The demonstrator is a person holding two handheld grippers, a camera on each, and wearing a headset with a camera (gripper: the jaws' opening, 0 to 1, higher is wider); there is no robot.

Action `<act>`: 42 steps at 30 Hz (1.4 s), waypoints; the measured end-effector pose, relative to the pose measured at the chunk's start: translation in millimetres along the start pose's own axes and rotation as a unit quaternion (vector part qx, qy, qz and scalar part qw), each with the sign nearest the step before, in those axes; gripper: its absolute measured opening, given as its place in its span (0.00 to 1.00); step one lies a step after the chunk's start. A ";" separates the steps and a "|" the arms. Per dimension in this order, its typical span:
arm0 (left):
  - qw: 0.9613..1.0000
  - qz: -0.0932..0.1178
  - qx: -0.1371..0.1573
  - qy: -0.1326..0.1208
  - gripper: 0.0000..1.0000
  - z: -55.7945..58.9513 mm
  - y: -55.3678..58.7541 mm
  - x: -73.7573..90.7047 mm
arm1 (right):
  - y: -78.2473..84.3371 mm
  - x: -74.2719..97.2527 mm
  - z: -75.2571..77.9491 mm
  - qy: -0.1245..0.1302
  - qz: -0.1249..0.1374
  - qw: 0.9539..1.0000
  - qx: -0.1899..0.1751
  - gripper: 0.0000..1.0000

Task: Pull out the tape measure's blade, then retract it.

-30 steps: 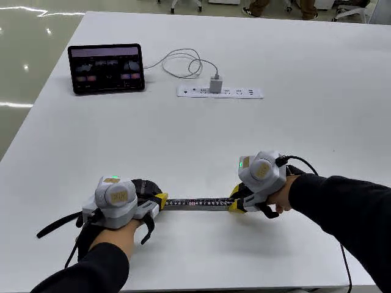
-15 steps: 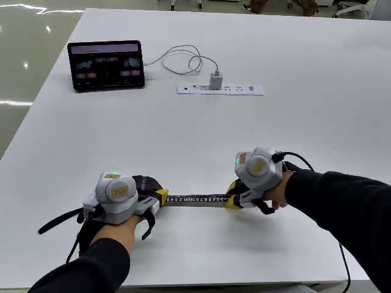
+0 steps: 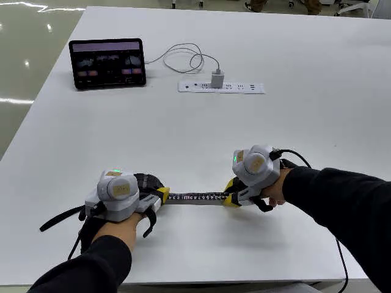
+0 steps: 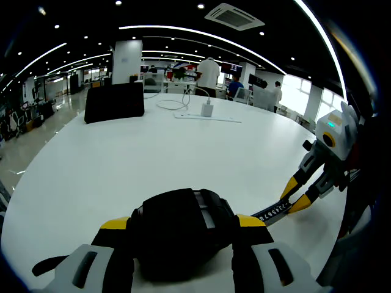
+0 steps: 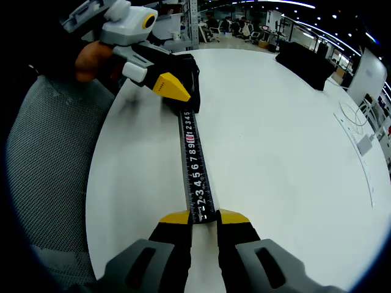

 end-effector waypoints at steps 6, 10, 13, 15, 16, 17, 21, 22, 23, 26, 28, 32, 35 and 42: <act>1.000 0.000 0.000 0.000 0.61 -0.3 -0.1 -0.4 | -2.3 -1.4 0.3 -0.002 0.000 1.000 0.001 0.11; 1.000 0.000 0.000 0.000 0.61 -0.5 0.0 -0.5 | -3.4 -2.4 0.4 -0.002 0.001 1.000 -0.001 0.11; 1.000 0.000 0.001 0.000 0.61 -0.5 -0.1 -0.4 | -4.9 -3.6 0.5 -0.003 0.002 1.000 -0.001 0.11; 1.000 0.000 0.001 0.000 0.61 -0.6 -0.1 -0.4 | -5.5 -4.4 0.7 -0.003 0.003 1.000 -0.001 0.11; 1.000 0.000 0.001 0.000 0.61 -0.6 -0.1 -0.4 | -6.0 -4.8 0.7 -0.003 0.004 1.000 -0.002 0.11; 1.000 0.000 0.001 0.000 0.61 -0.6 -0.1 -0.4 | -6.4 -4.9 0.5 -0.003 0.004 1.000 -0.002 0.11; 1.000 0.000 0.001 -0.001 0.61 -0.5 0.0 -0.2 | -8.5 -6.0 0.4 -0.003 0.005 1.000 -0.003 0.11; 1.000 0.000 0.001 -0.001 0.61 -0.5 0.0 -0.1 | -8.8 -6.3 0.4 -0.003 0.005 1.000 -0.003 0.11; 1.000 0.000 0.001 -0.001 0.61 -0.5 0.1 0.0 | -9.2 -6.6 0.4 -0.003 0.005 1.000 -0.002 0.11; 1.000 0.000 0.001 -0.001 0.61 -0.3 0.0 0.2 | -10.4 -7.8 0.4 -0.003 0.006 1.000 -0.002 0.11; 1.000 0.000 0.001 0.000 0.61 -0.3 -0.1 0.3 | -11.2 -8.4 0.2 -0.003 0.006 1.000 -0.004 0.11; 1.000 0.000 0.001 0.000 0.61 -0.1 -0.2 0.6 | -12.1 -9.5 0.1 -0.002 0.008 1.000 -0.006 0.11; 1.000 0.000 0.001 0.000 0.61 -0.1 -0.2 0.5 | -13.0 -10.1 -0.2 -0.002 0.008 1.000 -0.006 0.11; 1.000 0.000 0.001 0.001 0.61 -0.3 -0.2 0.2 | -15.9 -12.0 -0.4 -0.003 0.010 1.000 -0.005 0.11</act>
Point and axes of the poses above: the centre of the closed fingertips' face, and the gripper's own axes: x roughly backward along the fingers, z roughly to its right, y roughly out of its underside, the point moved 9 cm from there along x, roughly backward along the fingers, and after that the axes turned 3 degrees about y, right-handed, at the moved point
